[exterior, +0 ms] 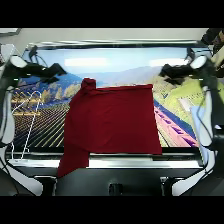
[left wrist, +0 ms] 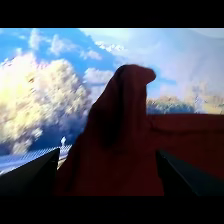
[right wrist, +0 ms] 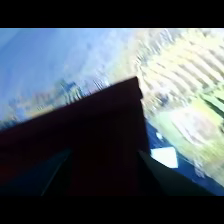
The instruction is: Fold the clothes and pants, and hang the long-sleeved shirts on hangers.
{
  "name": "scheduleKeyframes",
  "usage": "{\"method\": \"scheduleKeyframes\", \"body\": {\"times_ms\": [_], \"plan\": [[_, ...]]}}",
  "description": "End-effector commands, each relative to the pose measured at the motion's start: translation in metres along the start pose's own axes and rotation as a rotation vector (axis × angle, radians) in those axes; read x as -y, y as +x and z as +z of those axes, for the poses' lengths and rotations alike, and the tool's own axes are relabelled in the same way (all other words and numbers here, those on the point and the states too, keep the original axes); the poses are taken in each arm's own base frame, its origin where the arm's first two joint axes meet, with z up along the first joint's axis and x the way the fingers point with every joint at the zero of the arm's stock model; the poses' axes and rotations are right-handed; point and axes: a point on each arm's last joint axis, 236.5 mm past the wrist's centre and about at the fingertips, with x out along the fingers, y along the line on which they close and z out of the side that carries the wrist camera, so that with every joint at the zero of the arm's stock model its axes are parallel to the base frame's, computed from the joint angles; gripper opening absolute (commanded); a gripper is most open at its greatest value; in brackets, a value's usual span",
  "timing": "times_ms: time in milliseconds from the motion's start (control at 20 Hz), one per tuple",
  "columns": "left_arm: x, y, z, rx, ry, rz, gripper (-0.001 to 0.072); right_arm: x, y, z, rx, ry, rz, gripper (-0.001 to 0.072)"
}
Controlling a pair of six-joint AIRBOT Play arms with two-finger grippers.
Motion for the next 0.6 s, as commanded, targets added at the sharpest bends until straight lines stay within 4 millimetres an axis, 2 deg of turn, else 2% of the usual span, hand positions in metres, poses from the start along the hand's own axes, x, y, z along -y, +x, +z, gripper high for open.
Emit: {"method": "scheduleKeyframes", "body": {"times_ms": [0, 100, 150, 250, 400, 550], "plan": [[-0.041, -0.057, -0.039, -0.155, -0.024, 0.049, 0.0701, 0.049, -0.058, -0.076, -0.356, -0.057, 0.029, 0.0481], [-0.054, -0.075, -0.058, -0.164, -0.060, 0.048, 0.0701, 0.071, -0.068, -0.116, -0.481, 0.038, 0.060, 0.0480], [-0.061, -0.082, -0.074, -0.175, -0.098, 0.048, 0.0701, 0.079, -0.069, -0.136, -0.514, 0.091, 0.073, 0.0481], [-0.074, -0.090, -0.113, -0.198, -0.141, 0.059, 0.0701, 0.096, -0.070, -0.190, -0.597, 0.165, 0.081, 0.0481], [-0.089, -0.087, -0.177, -0.211, -0.190, 0.076, 0.0701, 0.106, -0.066, -0.266, -0.687, 0.243, 0.103, 0.0481], [-0.097, -0.076, -0.235, -0.247, -0.231, 0.088, 0.0701, 0.106, -0.058, -0.315, -0.728, 0.272, 0.114, 0.0481]]}}
